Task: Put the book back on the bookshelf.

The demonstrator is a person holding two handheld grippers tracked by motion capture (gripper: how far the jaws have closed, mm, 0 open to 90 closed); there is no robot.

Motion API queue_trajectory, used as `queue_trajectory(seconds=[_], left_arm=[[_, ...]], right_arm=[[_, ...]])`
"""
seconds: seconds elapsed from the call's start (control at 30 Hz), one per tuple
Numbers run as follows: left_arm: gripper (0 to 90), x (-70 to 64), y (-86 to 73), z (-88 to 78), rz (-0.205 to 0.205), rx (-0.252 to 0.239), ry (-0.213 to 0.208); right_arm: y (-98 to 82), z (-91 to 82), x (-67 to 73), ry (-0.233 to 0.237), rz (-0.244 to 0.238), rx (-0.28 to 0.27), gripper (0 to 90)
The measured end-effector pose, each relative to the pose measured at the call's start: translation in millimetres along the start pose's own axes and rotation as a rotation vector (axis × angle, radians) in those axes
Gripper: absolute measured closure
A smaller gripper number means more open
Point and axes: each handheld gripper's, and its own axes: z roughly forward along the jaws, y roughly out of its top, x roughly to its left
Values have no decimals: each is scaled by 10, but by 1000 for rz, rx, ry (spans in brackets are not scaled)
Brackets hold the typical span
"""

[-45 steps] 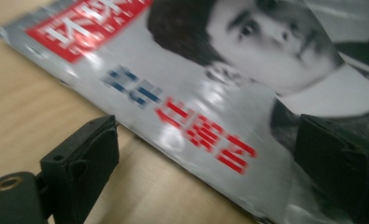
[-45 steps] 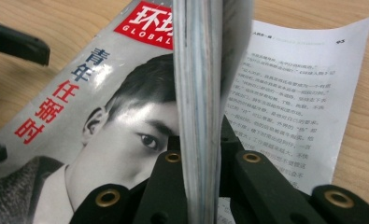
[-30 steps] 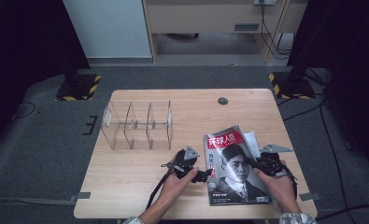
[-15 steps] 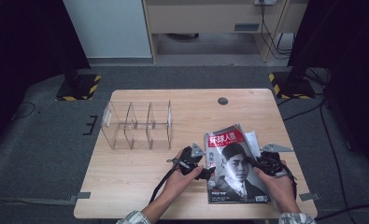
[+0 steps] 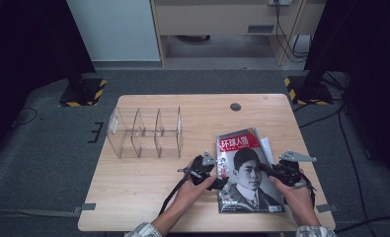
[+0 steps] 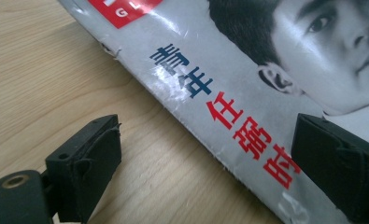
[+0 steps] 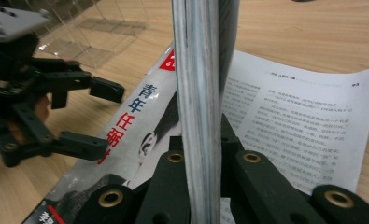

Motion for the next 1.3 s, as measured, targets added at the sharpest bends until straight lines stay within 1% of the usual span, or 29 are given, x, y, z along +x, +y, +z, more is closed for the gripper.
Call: queue_trajectory(seconds=[0.03, 0.1, 0.13, 0.17, 0.23, 0.3, 0.33, 0.37, 0.4, 0.47, 0.53, 0.63, 0.67, 0.73, 0.77, 0.87, 0.9, 0.93, 0.97, 1.0, 1.03, 1.07, 1.1, 1.13, 1.17, 1.2, 1.23, 1.27, 1.3], left_arm=[[80, 5, 15, 24, 4, -6, -10], [83, 11, 50, 70, -5, -7, -31], [86, 10, 65, 92, -14, -3, -47], [100, 10, 65, 92, -14, -3, -47], [109, 6, 81, 118, -20, -2, -66], [96, -3, 94, 131, -4, 7, -61], [99, -2, 96, 133, -2, 8, -60], [99, 0, 98, 131, -4, 9, -57], [135, -4, 101, 120, -4, 13, -48], [161, -1, 104, 112, -7, 18, -50], [177, 2, 108, 101, -18, 20, -51], [210, 2, 112, 87, -17, 31, -51], [231, 6, 112, 87, -22, 27, -53], [237, 21, 115, 84, -18, 30, -56], [243, 41, 118, 95, -25, 21, -63], [221, 72, 124, 116, -20, 11, -63], [229, 81, 125, 125, -20, 5, -61], [248, 83, 124, 129, -12, 2, -56], [248, 79, 121, 133, 5, 0, -43], [259, 66, 118, 137, 26, 2, -32], [262, 48, 118, 138, 42, 8, -20], [262, 38, 118, 141, 49, 9, -15], [262, 35, 120, 142, 51, 11, -12], [265, 35, 125, 142, 51, 14, -9], [280, 38, 130, 143, 48, 14, -8], [280, 41, 131, 145, 48, 12, -7], [284, 40, 131, 146, 50, 14, -7], [290, 40, 143, 144, 59, 25, -6], [294, 40, 143, 144, 59, 25, -6]], right_arm=[[2, -7, 3, 8, 9, -10, 878], [-5, -22, -13, 39, 29, -24, 878], [-9, -20, -17, 45, 36, -25, 878], [-9, -20, -17, 45, 36, -25, 878], [-17, -6, -27, 56, 50, -19, 878], [-28, 24, -32, 61, 48, -10, 877], [-34, 35, -37, 59, 59, -6, 877], [-34, 35, -37, 59, 59, -6, 877], [-53, 48, -53, 58, 60, 6, 877], [-61, 56, -51, 56, 64, 13, 877], [-88, 85, -48, 44, 55, 49, 876], [-122, 142, -43, 29, 45, 94, 876], [-134, 164, -47, 28, 39, 105, 876], [-135, 165, -48, 32, 39, 104, 876], [-143, 165, -46, 50, 42, 110, 876], [-154, 170, -41, 62, 39, 123, 875], [-163, 186, -32, 67, 34, 138, 861], [-163, 190, -29, 59, 24, 144, 841], [-163, 190, -29, 59, 24, 144, 841], [-163, 202, -21, 25, 1, 152, 792], [-169, 222, -14, -30, -27, 171, 709], [-177, 243, -18, -73, -56, 192, 615], [-183, 260, -27, -97, -67, 211, 542], [-188, 264, -36, -116, -77, 229, 488], [-197, 254, -62, -178, -83, 224, 304], [-197, 254, -62, -178, -83, 224, 304], [-197, 236, -86, -199, -76, 222, 277], [-207, 191, -134, -232, -60, 217, 253], [-207, 191, -134, -232, -60, 217, 253]])
